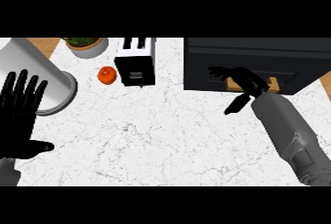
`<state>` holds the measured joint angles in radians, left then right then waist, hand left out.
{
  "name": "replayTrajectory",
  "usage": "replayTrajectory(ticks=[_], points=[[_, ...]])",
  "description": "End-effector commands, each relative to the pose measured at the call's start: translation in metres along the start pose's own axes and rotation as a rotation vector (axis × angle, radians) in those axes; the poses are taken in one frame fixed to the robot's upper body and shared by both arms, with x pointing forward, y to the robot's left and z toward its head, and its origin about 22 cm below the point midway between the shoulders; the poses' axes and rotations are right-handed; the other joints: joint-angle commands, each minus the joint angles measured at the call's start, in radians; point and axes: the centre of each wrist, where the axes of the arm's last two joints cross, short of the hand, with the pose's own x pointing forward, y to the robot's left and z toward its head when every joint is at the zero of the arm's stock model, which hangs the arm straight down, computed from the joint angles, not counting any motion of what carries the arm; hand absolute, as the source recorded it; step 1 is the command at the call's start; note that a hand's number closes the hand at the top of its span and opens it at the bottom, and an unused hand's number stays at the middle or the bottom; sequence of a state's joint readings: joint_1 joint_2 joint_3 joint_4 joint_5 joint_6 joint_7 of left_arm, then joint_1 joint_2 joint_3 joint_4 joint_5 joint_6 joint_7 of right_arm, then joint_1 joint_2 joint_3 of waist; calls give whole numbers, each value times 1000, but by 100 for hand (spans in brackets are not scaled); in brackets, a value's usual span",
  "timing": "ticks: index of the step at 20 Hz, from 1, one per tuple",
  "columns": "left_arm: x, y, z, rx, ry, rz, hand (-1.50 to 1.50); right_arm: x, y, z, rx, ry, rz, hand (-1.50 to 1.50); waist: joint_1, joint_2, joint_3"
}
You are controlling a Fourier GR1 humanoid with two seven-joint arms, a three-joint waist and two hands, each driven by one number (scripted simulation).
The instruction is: Pick up the cup, place it into the drawer and close the drawer
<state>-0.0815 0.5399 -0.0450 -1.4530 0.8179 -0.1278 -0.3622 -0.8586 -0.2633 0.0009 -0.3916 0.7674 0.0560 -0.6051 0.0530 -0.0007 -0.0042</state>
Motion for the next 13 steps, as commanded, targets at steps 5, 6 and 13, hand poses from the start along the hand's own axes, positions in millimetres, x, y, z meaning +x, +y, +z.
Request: replayTrajectory(ticks=[5,6,13], points=[[-8,1,-11,-35,-4,6,-150,-5,-46,-3,-27,121,3,-150,27,40,7],[-13,3,-2,-17,-2,-7,-150,-20,-45,14,-38,124,3,-150,21,35,7],[-13,2,-8,-23,2,-26,-150,-12,-54,5,-27,130,-11,-150,30,37,6]])
